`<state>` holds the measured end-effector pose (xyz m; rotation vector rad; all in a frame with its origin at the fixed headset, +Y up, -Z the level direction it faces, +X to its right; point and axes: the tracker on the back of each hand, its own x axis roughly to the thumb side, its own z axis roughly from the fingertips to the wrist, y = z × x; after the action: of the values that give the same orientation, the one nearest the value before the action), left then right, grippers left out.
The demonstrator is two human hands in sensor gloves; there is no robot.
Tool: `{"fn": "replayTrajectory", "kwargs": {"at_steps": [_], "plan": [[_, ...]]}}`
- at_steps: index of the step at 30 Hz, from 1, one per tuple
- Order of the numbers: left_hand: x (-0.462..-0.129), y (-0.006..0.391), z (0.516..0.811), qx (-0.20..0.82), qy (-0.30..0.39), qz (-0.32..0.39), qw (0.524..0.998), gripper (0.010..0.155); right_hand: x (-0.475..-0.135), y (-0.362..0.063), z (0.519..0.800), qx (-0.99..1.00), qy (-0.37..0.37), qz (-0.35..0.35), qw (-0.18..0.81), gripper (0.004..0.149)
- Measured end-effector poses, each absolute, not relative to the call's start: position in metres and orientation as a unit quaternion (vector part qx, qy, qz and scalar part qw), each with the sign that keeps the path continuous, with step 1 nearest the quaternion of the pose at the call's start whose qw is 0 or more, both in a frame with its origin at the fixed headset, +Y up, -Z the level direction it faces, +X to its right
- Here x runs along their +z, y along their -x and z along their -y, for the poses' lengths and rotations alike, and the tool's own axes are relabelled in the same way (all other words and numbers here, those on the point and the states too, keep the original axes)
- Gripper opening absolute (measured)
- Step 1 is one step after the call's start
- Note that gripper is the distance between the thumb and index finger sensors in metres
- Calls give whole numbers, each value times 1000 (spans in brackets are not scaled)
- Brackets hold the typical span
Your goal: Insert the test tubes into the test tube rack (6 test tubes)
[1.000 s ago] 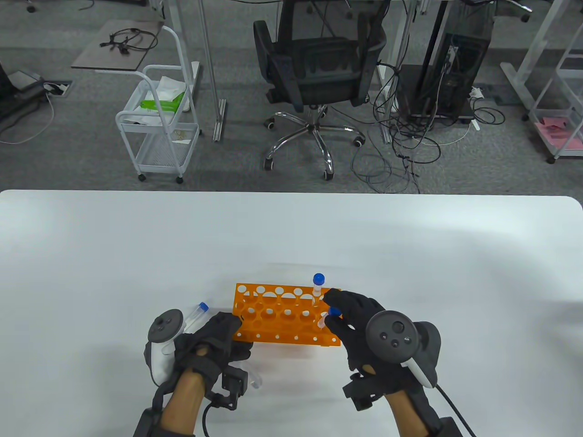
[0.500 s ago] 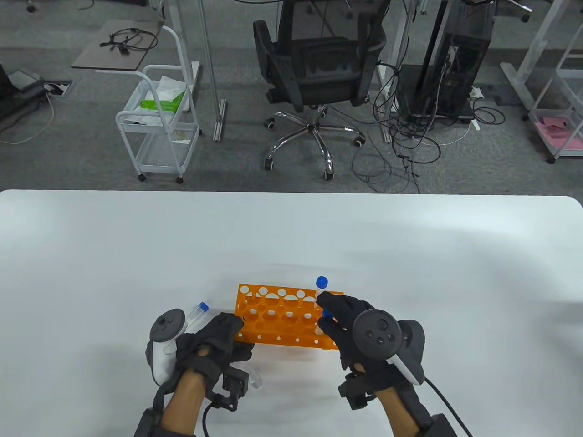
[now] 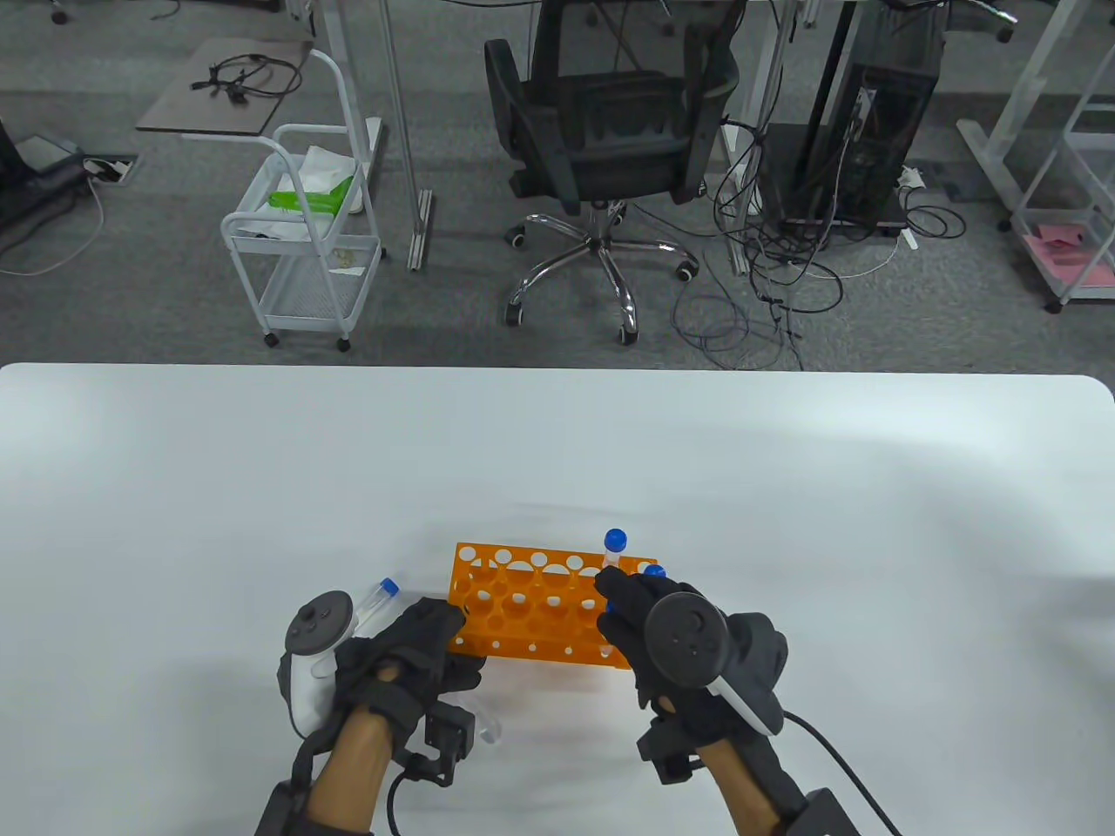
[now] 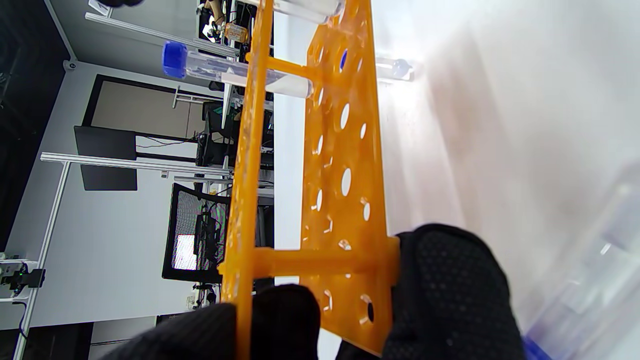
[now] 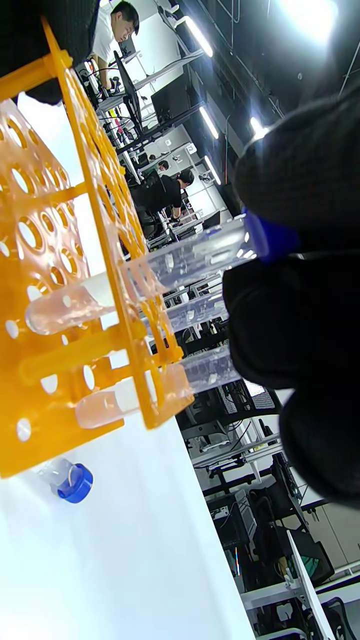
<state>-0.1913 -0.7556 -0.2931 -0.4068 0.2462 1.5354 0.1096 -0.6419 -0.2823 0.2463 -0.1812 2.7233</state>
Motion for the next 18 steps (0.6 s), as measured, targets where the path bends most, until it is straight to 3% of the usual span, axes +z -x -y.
{"fn": "replayTrajectory", "kwargs": {"at_steps": [18], "plan": [[-292, 193, 755, 689, 182, -114, 692, 44, -282, -120, 636, 968, -96, 71, 220, 58]]}}
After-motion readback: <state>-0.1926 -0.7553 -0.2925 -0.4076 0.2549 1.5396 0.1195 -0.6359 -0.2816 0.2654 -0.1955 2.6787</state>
